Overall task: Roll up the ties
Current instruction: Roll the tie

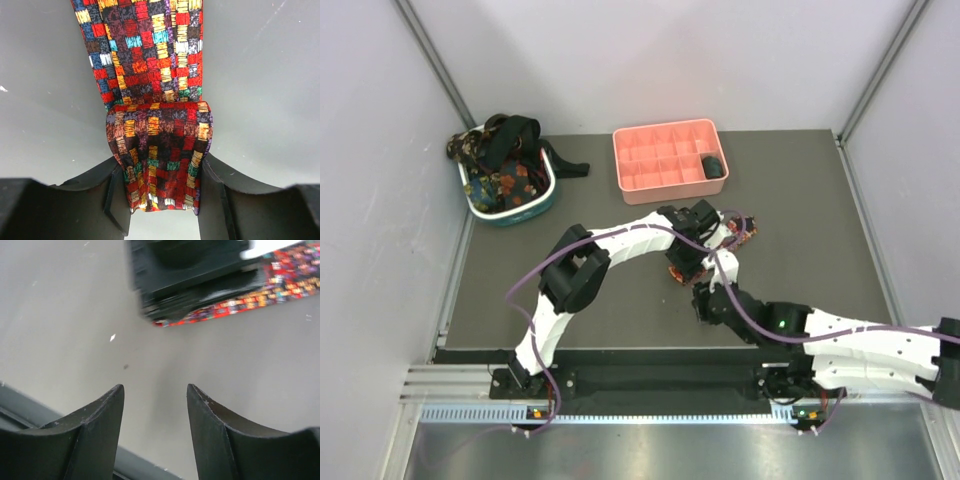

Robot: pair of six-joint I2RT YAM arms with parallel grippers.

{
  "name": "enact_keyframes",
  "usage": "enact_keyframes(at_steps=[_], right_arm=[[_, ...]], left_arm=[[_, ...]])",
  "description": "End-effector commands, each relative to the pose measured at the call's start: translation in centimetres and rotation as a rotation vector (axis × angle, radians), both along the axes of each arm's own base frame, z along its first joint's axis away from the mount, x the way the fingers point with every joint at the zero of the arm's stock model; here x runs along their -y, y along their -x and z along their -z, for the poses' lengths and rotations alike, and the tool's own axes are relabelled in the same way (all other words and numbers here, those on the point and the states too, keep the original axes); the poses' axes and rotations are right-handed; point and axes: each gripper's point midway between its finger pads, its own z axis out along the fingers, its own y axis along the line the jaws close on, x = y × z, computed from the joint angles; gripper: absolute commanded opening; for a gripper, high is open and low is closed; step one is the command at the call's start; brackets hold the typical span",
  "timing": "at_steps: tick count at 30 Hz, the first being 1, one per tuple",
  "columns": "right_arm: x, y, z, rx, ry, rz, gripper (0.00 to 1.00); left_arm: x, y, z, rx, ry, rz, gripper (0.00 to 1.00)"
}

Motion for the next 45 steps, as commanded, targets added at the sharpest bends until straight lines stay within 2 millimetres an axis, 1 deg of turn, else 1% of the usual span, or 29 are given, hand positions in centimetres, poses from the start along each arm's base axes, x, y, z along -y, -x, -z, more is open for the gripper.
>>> enact_keyframes(at_steps=[1,2,3,5,6,8,9,10,11,12,13,14,15,16,17,18,20,21,22,23,24,25,27,30,35,38,40,45], right_arm=[[-1.6,0.5,-0.6,0.091,0.016,-0.016,0.53],[-2.2,0.9,-0.5,0.103,0.030,-0.041,0.52],[-3.0,1.7,-0.6,0.123,0.043,-0.083,0.52],[-4.3,2.3,0.0,0.148,0.115,-0.129,0.52],[-5.8,3.2,0.5,0.159,0.152,-0.188,0.51],[-6.6,3.7,0.9,0.193,0.227,-0.223,0.51],[-7.1,4.3,2.3,0.198,0.300,-0.260,0.52],[-8.0,4.3,1.9,0.212,0.324,-0.271,0.52],[-8.3,4.4,2.3,0.218,0.363,-0.279,0.52],[-8.0,4.2,3.9,0.221,0.468,-0.286,0.52],[-9.0,3.9,3.3,0.235,0.491,-0.282,0.52],[-9.1,3.7,3.5,0.243,0.534,-0.274,0.52],[-8.5,3.1,4.6,0.263,0.644,-0.257,0.52],[-9.6,2.8,3.9,0.280,0.665,-0.258,0.52],[-9.6,1.9,4.0,0.278,0.703,-0.242,0.53],[-10.2,1.4,4.4,0.267,0.760,-0.240,0.53],[-10.2,-0.2,4.8,0.252,0.836,-0.227,0.54],[-9.7,-0.7,5.8,0.241,0.913,-0.224,0.54],[-10.7,-1.5,5.2,0.239,0.913,-0.217,0.54],[-10.5,-2.5,5.5,0.222,0.938,-0.196,0.54],[-10.0,-3.1,6.3,0.208,0.996,-0.192,0.55],[-10.5,-3.7,6.0,0.209,1.006,-0.189,0.56],[-10.3,-5.1,6.3,0.202,1.053,-0.164,0.58],[-10.1,-6.3,6.4,0.205,1.102,-0.156,0.59],[-9.4,-7.5,6.6,0.205,1.153,-0.154,0.60],[-8.8,-7.9,6.9,0.186,1.174,-0.150,0.60],[-8.5,-7.8,7.2,0.168,1.178,-0.159,0.60],[-6.7,-8.3,8.0,0.124,1.222,-0.144,0.61]], left_arm=[[-3.0,3.9,1.9,-0.176,-0.149,-0.006,0.49],[-2.9,3.8,1.8,-0.173,-0.147,-0.005,0.50],[-2.9,3.7,1.7,-0.172,-0.149,-0.006,0.50],[-2.8,3.9,1.6,-0.182,-0.146,-0.002,0.50],[-2.7,4.0,1.6,-0.189,-0.142,0.000,0.50],[-2.6,4.0,1.5,-0.192,-0.138,0.000,0.50],[-2.7,4.1,1.5,-0.195,-0.142,-0.001,0.50],[-2.7,4.2,1.4,-0.201,-0.149,-0.001,0.50],[-2.7,4.0,1.4,-0.197,-0.152,-0.002,0.50],[-2.8,4.0,1.3,-0.197,-0.157,-0.001,0.50],[-2.8,4.1,1.3,-0.199,-0.162,0.000,0.50],[-2.9,4.0,1.2,-0.200,-0.164,0.000,0.50],[-2.9,4.0,1.2,-0.199,-0.169,0.001,0.50],[-3.0,4.0,1.0,-0.201,-0.169,0.001,0.50],[-3.0,4.1,1.1,-0.205,-0.174,0.002,0.50],[-3.1,4.1,1.0,-0.204,-0.178,0.001,0.50],[-3.1,4.1,0.9,-0.202,-0.180,0.004,0.50],[-3.3,4.2,0.9,-0.204,-0.186,0.002,0.50],[-3.3,4.1,0.8,-0.203,-0.187,0.003,0.50],[-3.4,4.1,0.9,-0.207,-0.191,0.001,0.50],[-3.4,4.2,0.9,-0.207,-0.194,0.003,0.50],[-3.4,4.1,1.0,-0.209,-0.199,0.001,0.50],[-3.5,4.0,1.0,-0.210,-0.212,0.000,0.50],[-3.6,3.9,1.0,-0.215,-0.234,-0.003,0.50],[-3.4,3.8,1.1,-0.222,-0.242,-0.006,0.50],[-3.5,3.7,1.2,-0.224,-0.251,-0.012,0.51],[-3.5,3.7,1.2,-0.225,-0.254,-0.013,0.51],[-3.7,3.7,1.3,-0.235,-0.280,-0.021,0.52]])
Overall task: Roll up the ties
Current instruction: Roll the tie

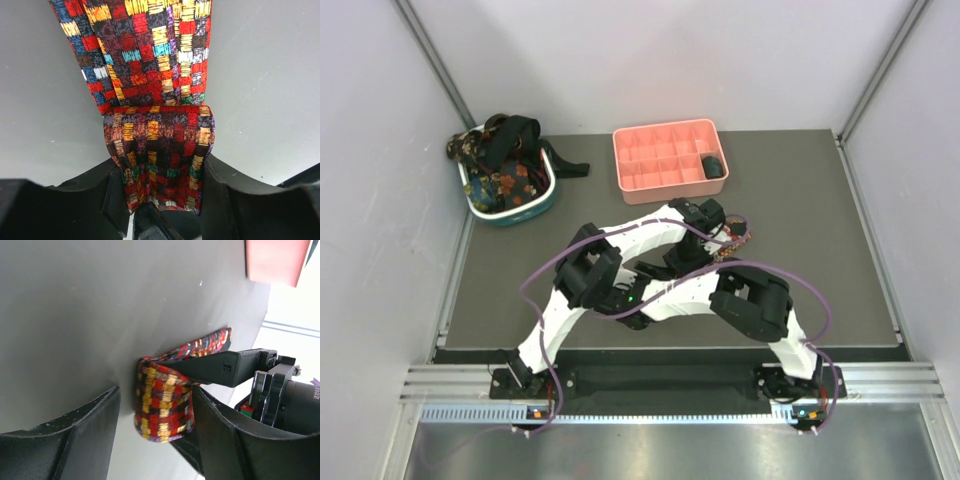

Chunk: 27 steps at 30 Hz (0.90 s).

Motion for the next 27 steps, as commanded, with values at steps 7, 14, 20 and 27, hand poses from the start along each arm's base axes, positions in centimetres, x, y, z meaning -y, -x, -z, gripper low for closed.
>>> enact_keyframes(at_steps=[7,14,20,27], right_arm=[[3.8,-1.4,2.9,-0.065,0.135,0.082,0.61],[4.6,-1.8,3.7,-0.040,0.157,0.127,0.38],[4.9,-2.0,3.1,0.015,0.146,0.162,0.26],[4.5,-1.8,3.2,0.016,0.113,0.172,0.24]], left_arm=[[-2.1,1.8,0.9,-0.086,-0.136,-0.016,0.52],[-2.3,1.8,1.0,-0.086,-0.154,-0.013,0.53],[-2.3,1.6,0.9,-0.083,-0.152,-0.007,0.54],[-1.0,0.8,-0.1,-0.048,-0.098,-0.004,0.62]])
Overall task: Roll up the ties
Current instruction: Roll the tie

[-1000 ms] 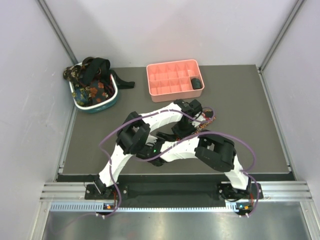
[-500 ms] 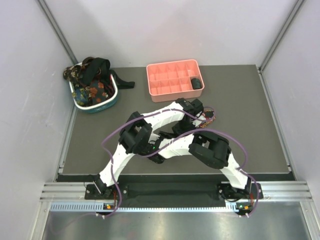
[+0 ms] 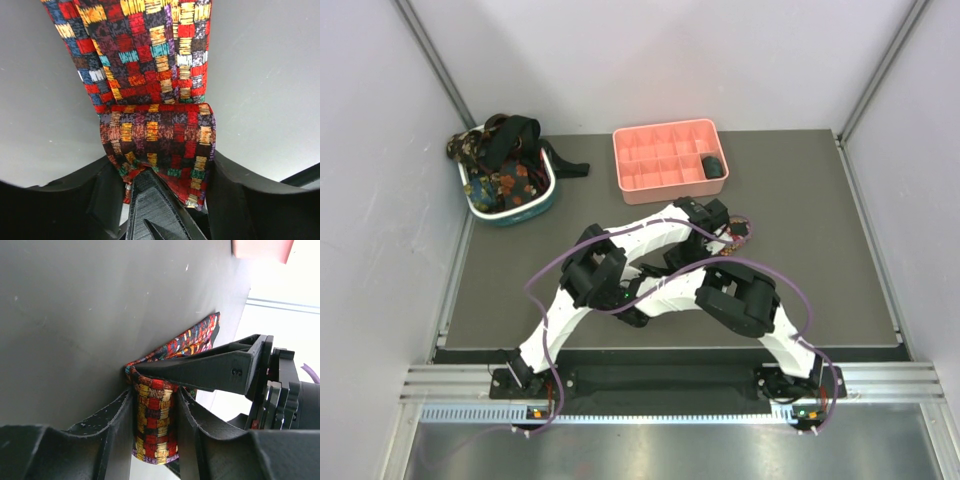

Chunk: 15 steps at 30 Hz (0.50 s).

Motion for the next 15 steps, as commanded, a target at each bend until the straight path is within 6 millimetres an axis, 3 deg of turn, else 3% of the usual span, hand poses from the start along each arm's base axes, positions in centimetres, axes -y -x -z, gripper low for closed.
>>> enact_keyframes(at_steps=[1,5,8,11,15], right_arm=[[2.2,-0.2,2.3,-0.063,0.023,0.071,0.24],[1.6,0.1,2.4,-0.077,-0.022,0.058,0.24],[1.1,0.3,2.2,-0.089,-0.061,0.043,0.25],[0.8,0.3,2.0,-0.088,-0.085,0.036,0.25],[0.4,0.3,1.8,-0.089,-0.106,0.027,0.25]], left_arm=[[-0.8,0.8,-0.3,-0.031,-0.045,0.006,0.64],[0.4,-0.4,-1.9,0.025,0.015,0.010,0.71],[1.7,-1.7,-3.6,0.087,0.083,0.021,0.87],[3.5,-3.2,-7.4,0.181,0.204,0.030,0.89],[4.5,-5.4,-11.8,0.314,0.317,-0.009,0.91]])
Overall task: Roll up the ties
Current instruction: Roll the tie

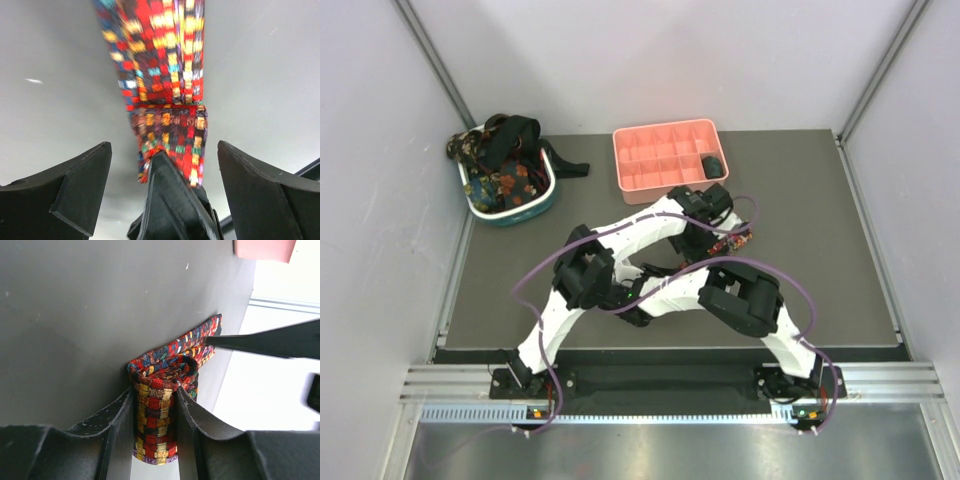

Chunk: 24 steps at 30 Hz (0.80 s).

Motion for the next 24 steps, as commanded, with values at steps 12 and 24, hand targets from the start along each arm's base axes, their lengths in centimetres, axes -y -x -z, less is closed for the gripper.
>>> enact_keyframes(at_steps=[12,24], right_arm=[[-1.5,0.4,0.2,-0.160,-0.328,-0.029,0.25],[-2.1,0.2,-1.7,-0.267,-0.656,-0.081,0.25]], left_arm=[[-7.1,-9.0,-18.5,0.462,0.617,-0.520,0.99],[-16.7,-10.5,-14.3,0.420,0.787,-0.919,0.99]])
